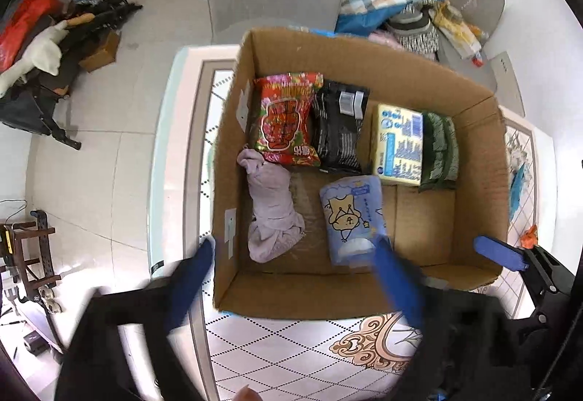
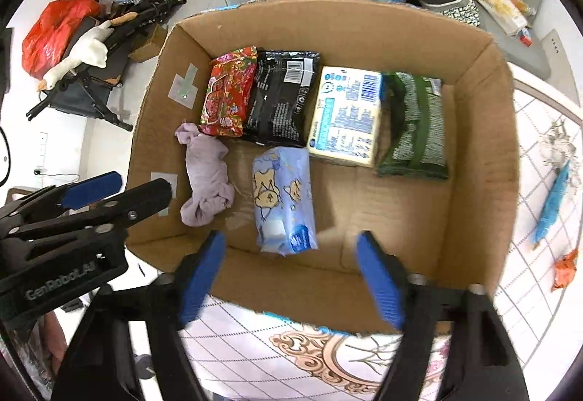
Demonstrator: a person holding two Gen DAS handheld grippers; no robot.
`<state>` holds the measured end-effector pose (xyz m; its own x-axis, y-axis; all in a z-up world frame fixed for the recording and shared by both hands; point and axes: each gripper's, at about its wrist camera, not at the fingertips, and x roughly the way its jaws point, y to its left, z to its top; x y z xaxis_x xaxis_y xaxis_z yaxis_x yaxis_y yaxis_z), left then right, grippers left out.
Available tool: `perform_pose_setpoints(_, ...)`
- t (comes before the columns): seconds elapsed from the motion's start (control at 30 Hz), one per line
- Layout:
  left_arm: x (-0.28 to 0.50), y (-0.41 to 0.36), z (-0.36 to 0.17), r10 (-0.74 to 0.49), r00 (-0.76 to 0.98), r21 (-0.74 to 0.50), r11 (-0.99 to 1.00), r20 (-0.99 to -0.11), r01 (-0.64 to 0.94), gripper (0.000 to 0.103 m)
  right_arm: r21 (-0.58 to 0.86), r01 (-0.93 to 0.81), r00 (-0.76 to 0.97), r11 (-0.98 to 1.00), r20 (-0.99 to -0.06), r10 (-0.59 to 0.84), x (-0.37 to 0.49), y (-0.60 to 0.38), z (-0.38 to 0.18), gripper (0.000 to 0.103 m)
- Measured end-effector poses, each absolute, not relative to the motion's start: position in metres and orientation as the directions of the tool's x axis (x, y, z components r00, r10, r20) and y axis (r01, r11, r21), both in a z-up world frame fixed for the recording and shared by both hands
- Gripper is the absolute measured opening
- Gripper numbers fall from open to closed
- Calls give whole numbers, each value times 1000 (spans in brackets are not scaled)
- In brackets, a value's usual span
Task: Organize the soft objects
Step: 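Open both tools to drop the cloth and tissue pack into the box, then move both tools back to the table toward the remaining packs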
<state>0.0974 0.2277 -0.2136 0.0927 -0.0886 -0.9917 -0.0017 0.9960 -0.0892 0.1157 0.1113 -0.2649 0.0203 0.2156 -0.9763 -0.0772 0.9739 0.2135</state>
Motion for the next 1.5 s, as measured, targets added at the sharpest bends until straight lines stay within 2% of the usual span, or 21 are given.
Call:
perform_pose_setpoints(0.03, 94, 226, -209, -80, 107, -80, 997, -991, -3, 103, 204, -81, 28, 976, -978, 207, 113, 110, -261, 103)
perform_pose_setpoints(0.2, 78, 219, -187, -61, 162, -64, 998, -985, -15, 103, 194, -77, 74, 978, -977, 200, 97, 100, -239, 103)
perform_pose_setpoints(0.43, 62, 183, -150, -71, 253, -67, 997, -965, 25, 103, 271, -19, 128, 962, -954, 272, 78, 61, -206, 103)
perform_pose_setpoints(0.57, 54, 134, -129, -74, 293, -46, 994, -953, 101, 103, 308, 70, 180, 949, -940, 291, 58, 1, -189, 103)
perform_pose_setpoints(0.73, 41, 33, -127, -125, 286, -48, 964, -950, 262, 103, 286, 251, 220, 925, -947, 233, 25, -102, -192, 103)
perform_pose_setpoints(0.87, 30, -72, -156, -181, 189, -96, 916, -965, 390, 103, 230, 434, 198, 871, -968, 157, -22, -199, -215, 103)
perform_pose_setpoints(1.07, 11, -218, -217, -174, 55, -118, 834, -983, 540, 103, 173, 669, 115, 723, -985, 130, -100, -328, -274, 103)
perform_pose_setpoints(1.2, 12, -293, -256, -171, -35, -159, 797, -985, 582, 92, 140, 748, 77, 649, -989, 124, -136, -385, -304, 103)
perform_pose_setpoints(1.33, 15, -365, -298, -119, -89, -148, 755, -989, 639, 92, 108, 794, 48, 598, -992, 115, -159, -431, -330, 103)
perform_pose_setpoints(1.5, 13, -415, -345, -63, -189, -174, 729, -980, 662, 92, 84, 825, 19, 559, -992, 121, -171, -468, -355, 103)
